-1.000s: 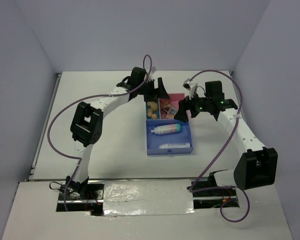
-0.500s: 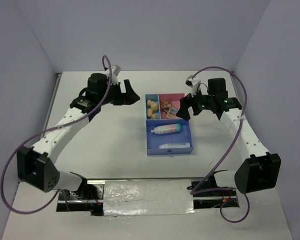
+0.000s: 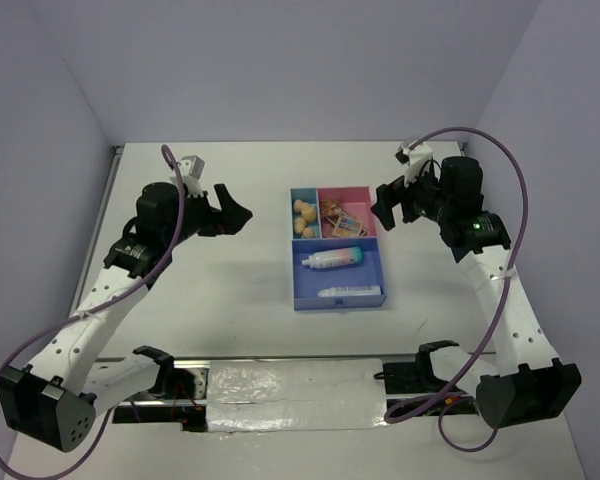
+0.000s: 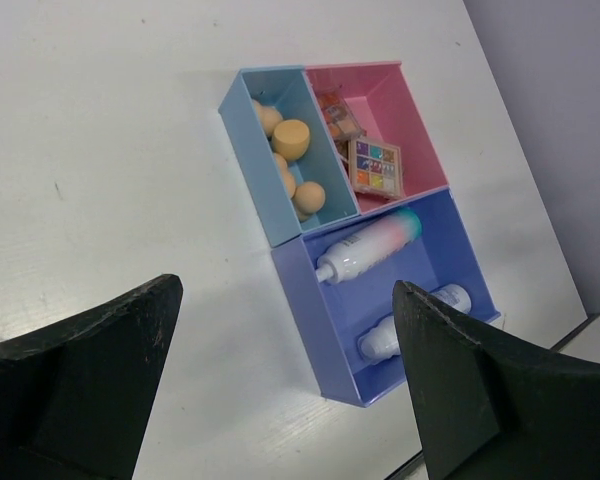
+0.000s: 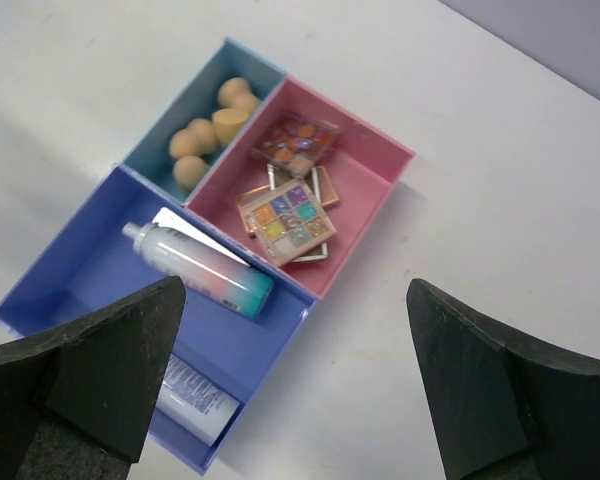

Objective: Organize the makeup

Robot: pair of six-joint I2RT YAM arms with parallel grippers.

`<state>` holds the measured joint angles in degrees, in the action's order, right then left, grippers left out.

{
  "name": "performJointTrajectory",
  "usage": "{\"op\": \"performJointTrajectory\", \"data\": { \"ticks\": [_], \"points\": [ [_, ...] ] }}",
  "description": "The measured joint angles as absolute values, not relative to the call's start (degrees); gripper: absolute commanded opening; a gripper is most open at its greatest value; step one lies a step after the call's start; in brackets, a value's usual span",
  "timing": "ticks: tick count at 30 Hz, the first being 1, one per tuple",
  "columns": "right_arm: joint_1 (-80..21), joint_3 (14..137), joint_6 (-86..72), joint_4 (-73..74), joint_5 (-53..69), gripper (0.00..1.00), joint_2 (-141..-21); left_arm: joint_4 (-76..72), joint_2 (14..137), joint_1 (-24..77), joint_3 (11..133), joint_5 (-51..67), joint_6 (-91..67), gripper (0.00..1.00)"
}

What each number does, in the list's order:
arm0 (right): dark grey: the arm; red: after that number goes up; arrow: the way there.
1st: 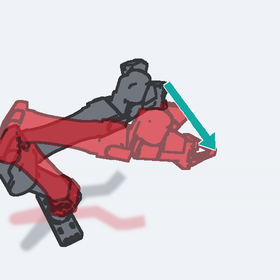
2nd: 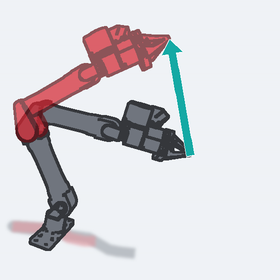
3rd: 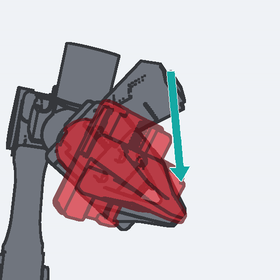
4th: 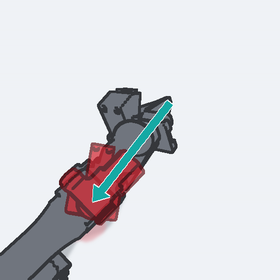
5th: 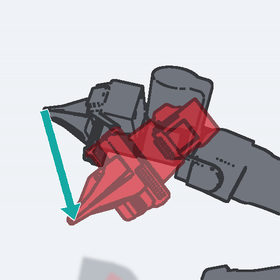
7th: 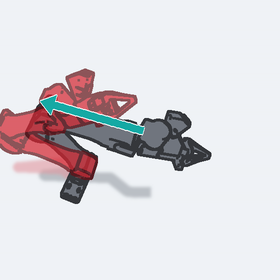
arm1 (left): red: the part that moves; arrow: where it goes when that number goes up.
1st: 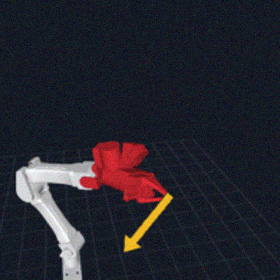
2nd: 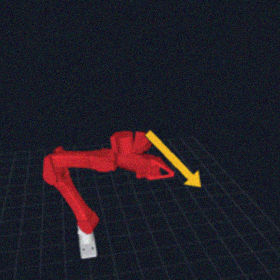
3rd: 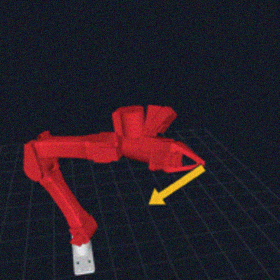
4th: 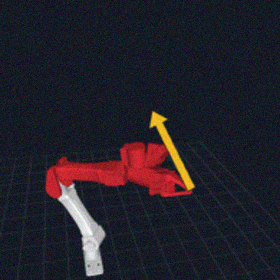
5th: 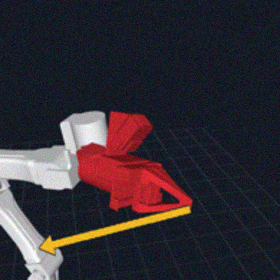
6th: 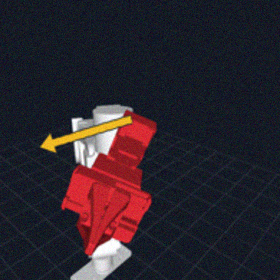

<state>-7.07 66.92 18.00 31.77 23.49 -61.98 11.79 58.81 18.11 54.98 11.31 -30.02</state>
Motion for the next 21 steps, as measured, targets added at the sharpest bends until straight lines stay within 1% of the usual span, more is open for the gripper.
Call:
{"op": "performJointTrajectory", "data": {
  "ticks": [7,14,21],
  "points": [
    [-7.07,62.35,13.89,28.62,15.29,1.00,-59.79,11.75,57.12,18.09,52.01,10.04,-30.52,0.99],
    [-7.07,59.35,10.15,24.86,14.02,1.00,-54.85,11.09,54.22,18.06,50.94,9.37,-31.90,0.99],
    [-6.96,59.16,7.92,23.14,13.56,1.00,-54.61,11.05,53.08,18.06,50.61,8.78,-31.92,0.99]
  ]
}}
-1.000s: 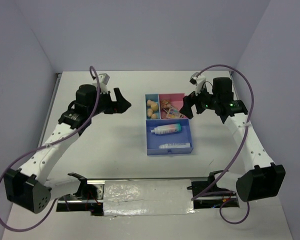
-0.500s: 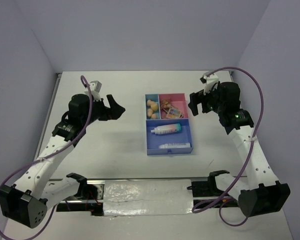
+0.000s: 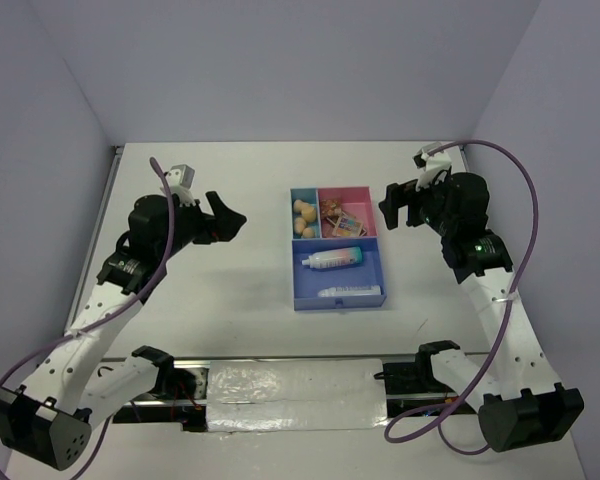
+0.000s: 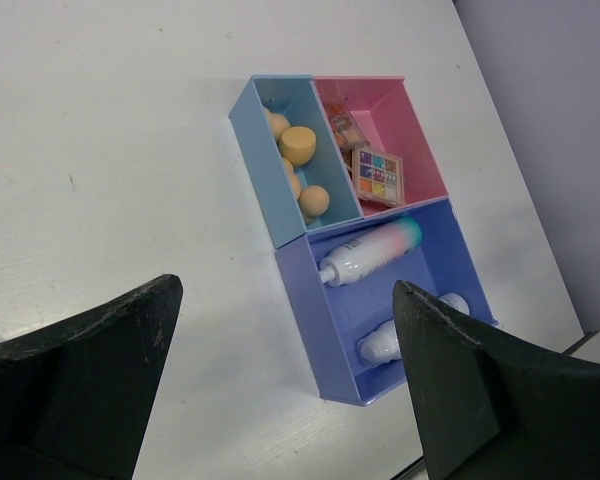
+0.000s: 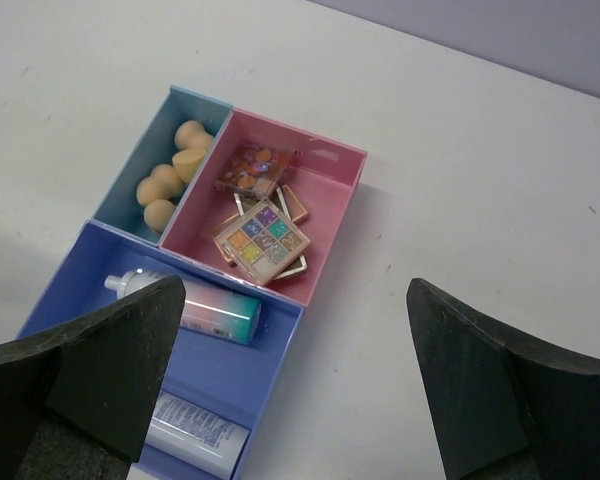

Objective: Organize the makeup

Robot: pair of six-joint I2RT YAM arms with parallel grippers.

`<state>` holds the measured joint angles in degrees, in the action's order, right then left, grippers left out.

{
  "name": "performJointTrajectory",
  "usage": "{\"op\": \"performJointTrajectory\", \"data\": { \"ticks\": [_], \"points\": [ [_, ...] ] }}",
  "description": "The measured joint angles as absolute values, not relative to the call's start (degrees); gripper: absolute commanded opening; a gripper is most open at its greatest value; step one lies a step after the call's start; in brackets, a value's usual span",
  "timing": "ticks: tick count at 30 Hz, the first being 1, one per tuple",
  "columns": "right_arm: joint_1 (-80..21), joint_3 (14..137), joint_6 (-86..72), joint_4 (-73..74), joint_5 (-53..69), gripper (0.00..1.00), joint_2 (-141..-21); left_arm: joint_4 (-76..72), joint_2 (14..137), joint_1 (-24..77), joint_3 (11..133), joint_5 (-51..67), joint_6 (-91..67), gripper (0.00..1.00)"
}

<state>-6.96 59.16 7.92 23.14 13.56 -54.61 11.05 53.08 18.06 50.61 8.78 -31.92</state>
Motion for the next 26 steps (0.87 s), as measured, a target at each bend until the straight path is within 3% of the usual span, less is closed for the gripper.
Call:
{"op": "performJointTrajectory", "data": {
  "ticks": [26],
  "points": [
    [-6.96,58.48,6.00,23.11,13.41,1.00,-54.61,11.07,51.68,18.06,48.62,7.73,-31.92,0.99]
  ]
}}
